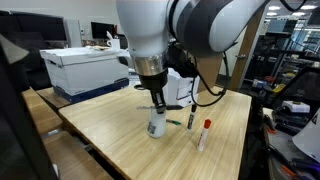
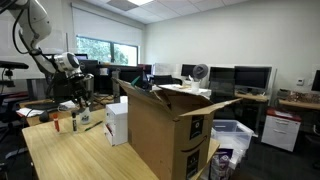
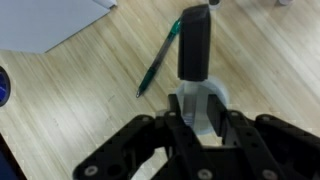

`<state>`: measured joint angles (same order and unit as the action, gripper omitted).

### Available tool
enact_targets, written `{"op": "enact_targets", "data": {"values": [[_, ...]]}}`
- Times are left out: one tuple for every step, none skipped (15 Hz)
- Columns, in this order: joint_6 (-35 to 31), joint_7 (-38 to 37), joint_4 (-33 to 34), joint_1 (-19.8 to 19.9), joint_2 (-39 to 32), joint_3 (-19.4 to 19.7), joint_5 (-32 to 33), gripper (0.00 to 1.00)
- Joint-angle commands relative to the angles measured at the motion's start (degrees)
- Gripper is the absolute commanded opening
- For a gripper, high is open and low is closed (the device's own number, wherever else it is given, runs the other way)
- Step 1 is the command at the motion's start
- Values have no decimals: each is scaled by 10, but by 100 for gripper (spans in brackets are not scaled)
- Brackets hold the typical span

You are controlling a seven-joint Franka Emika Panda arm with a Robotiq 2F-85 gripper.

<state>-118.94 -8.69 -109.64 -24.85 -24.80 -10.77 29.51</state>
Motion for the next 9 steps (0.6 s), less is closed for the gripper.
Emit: {"op": "enact_targets", "data": {"values": [[25,27,3,9,4,-10,-28,41],[26,28,3,9,5,-10,-31,44],[28,28,4,9,4,-10,-34,45],[30,29,4,9,4,-11,-37,46],[31,29,5,10,4,-11,-40,51],[33,30,6,10,4,-11,-44,50],[33,30,7,10,4,-12,-46,51],[33,30,7,11,7,-12,-50,58],[31,28,8,12,8,-13,-55,59]]}}
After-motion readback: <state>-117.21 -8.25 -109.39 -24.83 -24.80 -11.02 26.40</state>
